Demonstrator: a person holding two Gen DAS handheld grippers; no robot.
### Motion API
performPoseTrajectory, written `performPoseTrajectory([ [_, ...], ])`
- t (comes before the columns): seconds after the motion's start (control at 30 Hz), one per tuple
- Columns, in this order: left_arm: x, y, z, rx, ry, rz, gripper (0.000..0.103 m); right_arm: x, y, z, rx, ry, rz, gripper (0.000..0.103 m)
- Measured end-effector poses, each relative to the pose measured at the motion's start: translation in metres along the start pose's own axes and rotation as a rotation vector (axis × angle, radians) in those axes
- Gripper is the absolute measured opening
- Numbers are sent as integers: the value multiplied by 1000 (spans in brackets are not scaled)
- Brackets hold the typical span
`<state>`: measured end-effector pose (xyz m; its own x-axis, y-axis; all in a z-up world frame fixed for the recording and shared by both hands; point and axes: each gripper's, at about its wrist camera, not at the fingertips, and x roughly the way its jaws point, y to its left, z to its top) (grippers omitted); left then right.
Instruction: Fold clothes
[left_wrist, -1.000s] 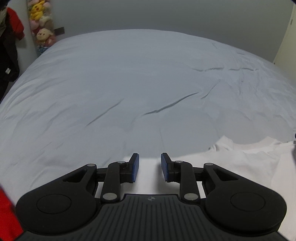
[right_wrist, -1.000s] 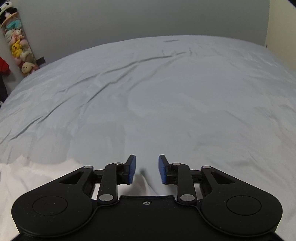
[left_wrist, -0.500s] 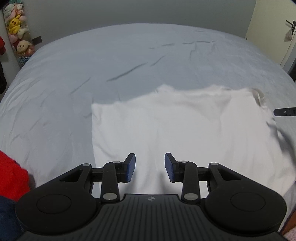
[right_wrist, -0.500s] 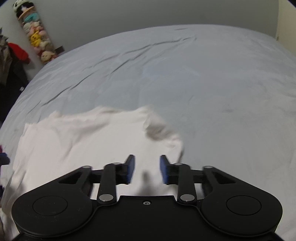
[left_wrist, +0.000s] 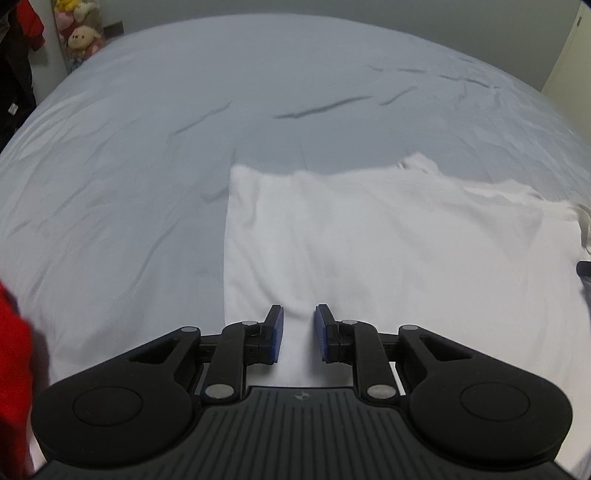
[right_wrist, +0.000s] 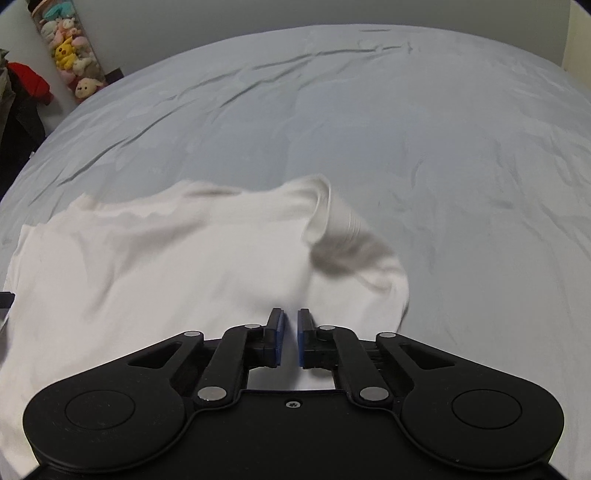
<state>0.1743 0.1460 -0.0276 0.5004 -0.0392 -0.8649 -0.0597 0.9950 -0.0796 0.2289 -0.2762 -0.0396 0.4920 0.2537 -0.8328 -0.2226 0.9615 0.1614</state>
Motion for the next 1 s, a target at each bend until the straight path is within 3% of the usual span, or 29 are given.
performPoseTrajectory([
  [0.3,14,12,25,-4,-33,17,18,19,-41,36,83,-12,-99,0],
  [0.47,8,15,29,-46,-59,114,18,14,-54,43,108,-14,-137,0],
  [0.5,2,13,28,-38,-58,128,18,9,-53,43,110,-12,-150,4],
  [0.53,-4,11,27,-31,-58,142,18,4,-53,43,109,-13,-165,22],
  [0.6,-17,7,21,-6,-65,154,18,-9,-54,41,96,-18,-201,40],
  [0.63,-26,4,16,7,-70,157,18,-15,-55,40,99,-18,-201,41],
  [0.87,-68,-32,-30,70,-19,14,18,-52,-75,4,265,140,-51,45],
  [1.0,-80,-63,-56,78,-4,-73,18,-76,-83,-35,355,213,14,46],
])
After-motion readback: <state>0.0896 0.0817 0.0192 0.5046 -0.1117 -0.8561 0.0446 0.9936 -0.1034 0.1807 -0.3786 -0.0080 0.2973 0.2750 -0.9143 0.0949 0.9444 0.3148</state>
